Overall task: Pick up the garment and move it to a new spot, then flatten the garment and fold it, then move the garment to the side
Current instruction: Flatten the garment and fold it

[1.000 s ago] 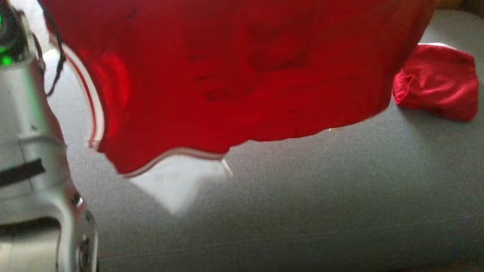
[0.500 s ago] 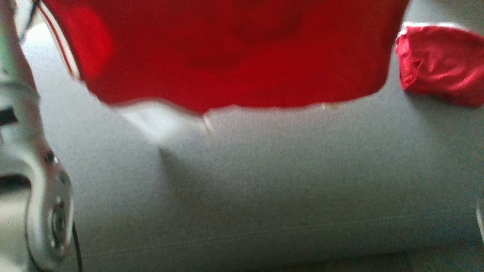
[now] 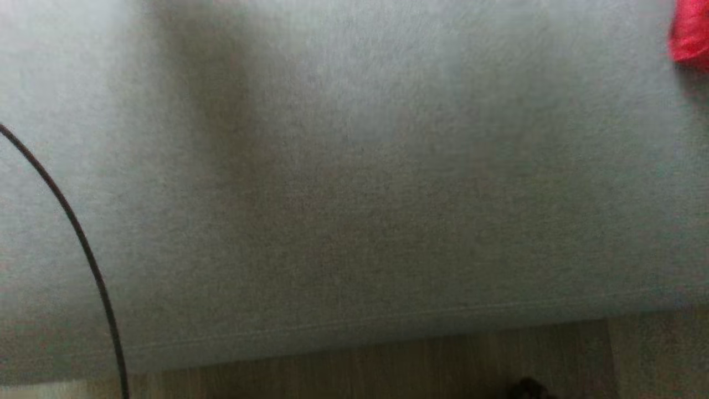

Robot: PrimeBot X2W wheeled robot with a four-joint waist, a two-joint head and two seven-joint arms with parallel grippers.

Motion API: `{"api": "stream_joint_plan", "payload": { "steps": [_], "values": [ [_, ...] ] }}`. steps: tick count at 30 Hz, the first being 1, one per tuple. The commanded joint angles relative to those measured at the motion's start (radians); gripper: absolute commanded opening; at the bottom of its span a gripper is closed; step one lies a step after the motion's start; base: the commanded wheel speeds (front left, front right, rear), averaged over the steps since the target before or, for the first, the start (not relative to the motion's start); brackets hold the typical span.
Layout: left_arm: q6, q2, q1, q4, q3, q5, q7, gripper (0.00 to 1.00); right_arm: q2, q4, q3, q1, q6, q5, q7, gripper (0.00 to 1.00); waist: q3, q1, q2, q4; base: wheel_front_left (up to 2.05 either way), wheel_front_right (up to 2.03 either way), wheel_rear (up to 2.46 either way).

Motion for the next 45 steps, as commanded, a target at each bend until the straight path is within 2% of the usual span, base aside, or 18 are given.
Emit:
{"api": "stream_joint_plan", "payload": {
  "steps": [1, 4, 8, 14, 20, 21, 26, 30, 35, 42, 45],
  "values": [
    [-0.015, 0.038, -0.055, -0.038, -0.011, 0.004, -0.010, 0.00, 0.005, -0.005, 0.004, -0.057, 0.000, -0.019, -0.055, 0.00, 0.116, -0.0004, 0.0000, 0.018, 0.00, 0.00, 0.00],
    [-0.022, 0.026, -0.025, -0.117, -0.012, -0.031, -0.014, 0.00, -0.008, 0.052, 0.034, -0.071, 0.000, -0.023, -0.098, 0.00, 0.174, -0.0004, 0.0000, 0.037, 0.00, 0.00, 0.00],
    [-0.023, 0.039, 0.135, -0.229, -0.027, -0.109, -0.015, 0.00, -0.038, 0.127, 0.085, -0.037, 0.000, -0.003, -0.109, 0.00, 0.210, -0.0004, 0.0000, 0.066, 0.00, 0.00, 0.00],
    [-0.023, 0.048, 0.423, -0.306, -0.036, -0.236, -0.015, 0.00, -0.087, 0.157, 0.183, 0.075, 0.000, 0.084, -0.063, 0.00, 0.176, -0.0004, 0.0000, 0.097, 0.00, 0.00, 0.00],
    [-0.023, 0.089, 0.772, -0.364, -0.106, -0.379, 0.010, 0.00, -0.181, 0.048, 0.300, 0.326, 0.000, 0.248, 0.106, 0.00, 0.063, -0.0004, 0.0000, 0.104, 0.00, 0.00, 0.00],
    [-0.023, 0.089, 0.772, -0.364, -0.106, -0.379, 0.010, 0.00, -0.181, 0.048, 0.300, 0.326, 0.000, 0.248, 0.106, 0.00, 0.063, -0.0004, 0.0000, 0.104, 0.00, 0.00, 0.00],
    [-0.017, 0.120, 1.047, -0.435, -0.120, -0.461, 0.075, 0.00, -0.310, -0.157, 0.360, 0.583, 0.000, 0.384, 0.238, 0.00, -0.019, -0.0004, 0.0000, 0.099, 0.00, 0.00, 0.00],
    [0.011, 0.126, 1.222, -0.517, -0.116, -0.497, 0.090, 0.00, -0.386, -0.293, 0.341, 0.778, 0.000, 0.432, 0.266, 0.00, -0.070, -0.0004, 0.0000, 0.095, 0.00, 0.00, 0.00],
    [0.042, 0.135, 1.385, -0.622, -0.100, -0.536, 0.096, 0.00, -0.427, -0.407, 0.272, 0.981, 0.000, 0.422, 0.282, 0.00, -0.118, -0.0004, 0.0000, 0.080, 0.00, 0.00, 0.00],
    [0.096, 0.162, 1.575, -0.769, -0.066, -0.577, 0.109, 0.00, -0.394, -0.529, 0.118, 1.195, 0.000, 0.334, 0.291, 0.00, -0.165, -0.0004, 0.0000, 0.067, 0.00, 0.00, 0.00],
    [0.123, 0.167, 1.646, -0.838, -0.050, -0.593, 0.112, 0.00, -0.353, -0.587, 0.040, 1.284, 0.000, 0.310, 0.303, 0.00, -0.181, -0.0004, 0.0000, 0.070, 0.00, 0.00, 0.00]
  ]
}}
